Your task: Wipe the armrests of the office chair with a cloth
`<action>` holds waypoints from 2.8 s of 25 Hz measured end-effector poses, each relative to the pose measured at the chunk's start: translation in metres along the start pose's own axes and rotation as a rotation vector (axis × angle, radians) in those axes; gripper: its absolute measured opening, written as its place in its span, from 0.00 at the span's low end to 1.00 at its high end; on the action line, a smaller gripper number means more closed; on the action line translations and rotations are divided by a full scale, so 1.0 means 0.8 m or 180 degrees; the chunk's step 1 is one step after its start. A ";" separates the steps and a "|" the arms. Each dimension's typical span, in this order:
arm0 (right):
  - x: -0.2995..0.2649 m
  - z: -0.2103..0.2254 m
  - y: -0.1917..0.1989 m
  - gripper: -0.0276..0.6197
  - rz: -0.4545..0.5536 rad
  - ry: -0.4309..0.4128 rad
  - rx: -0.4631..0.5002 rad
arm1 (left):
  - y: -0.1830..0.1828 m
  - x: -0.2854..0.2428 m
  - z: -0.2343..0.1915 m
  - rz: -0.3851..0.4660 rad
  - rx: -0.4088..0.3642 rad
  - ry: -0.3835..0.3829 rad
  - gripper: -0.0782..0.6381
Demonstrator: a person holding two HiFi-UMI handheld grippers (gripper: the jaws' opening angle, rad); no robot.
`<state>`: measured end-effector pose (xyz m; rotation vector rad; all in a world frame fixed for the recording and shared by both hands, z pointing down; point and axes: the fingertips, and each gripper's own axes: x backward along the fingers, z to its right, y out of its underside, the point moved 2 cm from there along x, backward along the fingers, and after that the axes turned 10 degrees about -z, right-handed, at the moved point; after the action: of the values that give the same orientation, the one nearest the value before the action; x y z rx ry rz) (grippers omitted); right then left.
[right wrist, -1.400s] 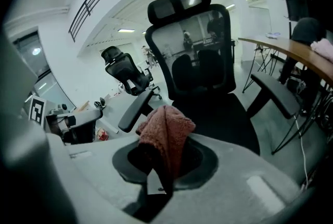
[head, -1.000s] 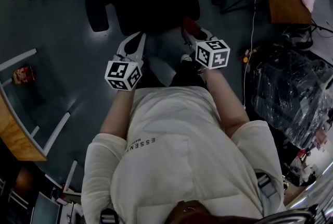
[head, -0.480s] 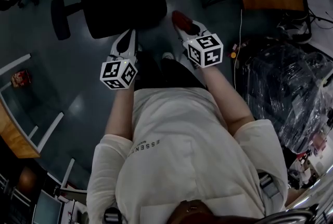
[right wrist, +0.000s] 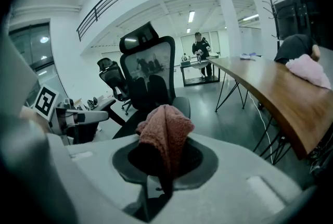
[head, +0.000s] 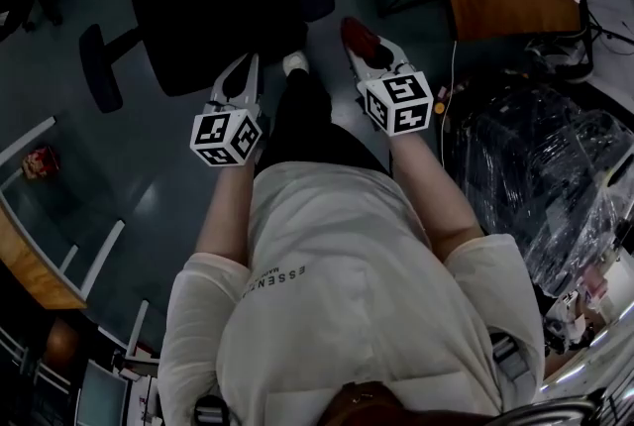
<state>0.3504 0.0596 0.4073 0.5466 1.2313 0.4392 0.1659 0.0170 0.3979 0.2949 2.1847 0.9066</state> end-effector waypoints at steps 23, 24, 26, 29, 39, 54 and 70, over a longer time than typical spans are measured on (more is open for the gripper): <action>-0.261 0.041 -0.237 0.12 -0.0237 0.0300 0.1697 | 0.001 -0.153 -0.039 -0.0526 0.0259 0.0450 0.13; -0.271 0.038 -0.236 0.12 -0.0283 0.0269 0.1748 | 0.009 -0.158 -0.037 -0.0570 0.0265 0.0483 0.13; -0.283 0.034 -0.232 0.12 -0.0351 0.0187 0.1785 | 0.020 -0.164 -0.031 -0.0626 0.0299 0.0529 0.13; -0.286 0.033 -0.230 0.12 -0.0371 0.0121 0.1833 | 0.032 -0.172 -0.019 -0.0672 0.0359 0.0599 0.13; -0.275 0.010 -0.205 0.12 -0.0453 -0.0305 0.1951 | 0.045 -0.188 -0.009 -0.0745 0.0198 0.0614 0.13; -0.196 -0.032 -0.086 0.12 -0.0528 -0.0731 0.1879 | 0.059 -0.176 -0.011 -0.0469 0.0268 0.0168 0.12; -0.107 -0.037 0.020 0.11 -0.0483 -0.1232 0.1072 | 0.057 -0.170 -0.014 -0.0191 0.0152 -0.0176 0.12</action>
<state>0.2979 0.0264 0.4754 0.7780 0.9657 -0.0097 0.2505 -0.0180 0.5093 0.2728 2.1549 0.8049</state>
